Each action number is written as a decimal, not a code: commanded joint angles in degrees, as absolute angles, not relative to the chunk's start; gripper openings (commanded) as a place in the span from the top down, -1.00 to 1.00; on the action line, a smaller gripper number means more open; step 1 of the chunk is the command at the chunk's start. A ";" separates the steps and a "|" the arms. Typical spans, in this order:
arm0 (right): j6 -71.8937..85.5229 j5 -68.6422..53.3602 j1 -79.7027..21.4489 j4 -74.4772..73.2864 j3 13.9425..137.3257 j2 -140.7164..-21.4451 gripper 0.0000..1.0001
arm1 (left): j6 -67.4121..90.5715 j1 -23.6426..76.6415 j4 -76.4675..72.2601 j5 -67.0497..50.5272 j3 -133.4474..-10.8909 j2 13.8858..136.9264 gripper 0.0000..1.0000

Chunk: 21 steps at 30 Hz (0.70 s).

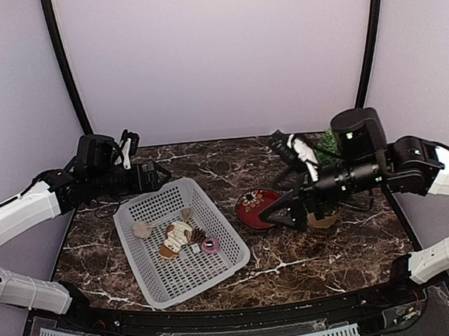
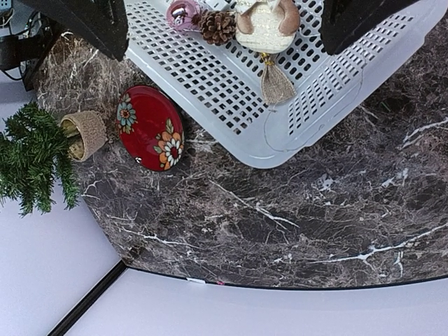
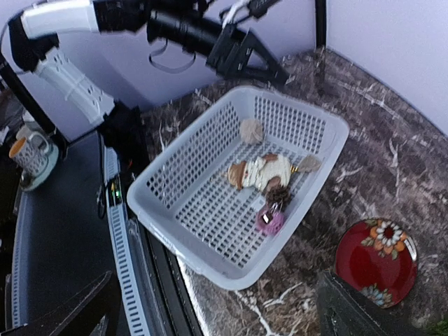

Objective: Decorate the small christmas tree

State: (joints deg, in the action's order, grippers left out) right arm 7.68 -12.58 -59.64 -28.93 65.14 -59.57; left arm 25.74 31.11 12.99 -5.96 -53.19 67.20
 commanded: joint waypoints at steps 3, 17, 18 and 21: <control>14.59 -0.30 -67.05 -31.36 62.84 -67.68 -0.93 | 25.98 33.00 21.14 -5.31 -54.22 64.85 -0.98; 26.00 -2.36 -69.57 -26.48 54.23 -76.66 -0.79 | 46.66 37.00 48.23 4.76 -42.26 45.34 -0.82; 26.76 -3.18 -69.75 -25.60 53.76 -76.48 -0.79 | 47.72 37.00 48.37 3.76 -41.30 45.12 -0.72; 28.57 -4.14 -69.87 -23.41 52.83 -76.03 -0.79 | 50.94 37.14 47.38 0.97 -37.30 44.43 -0.60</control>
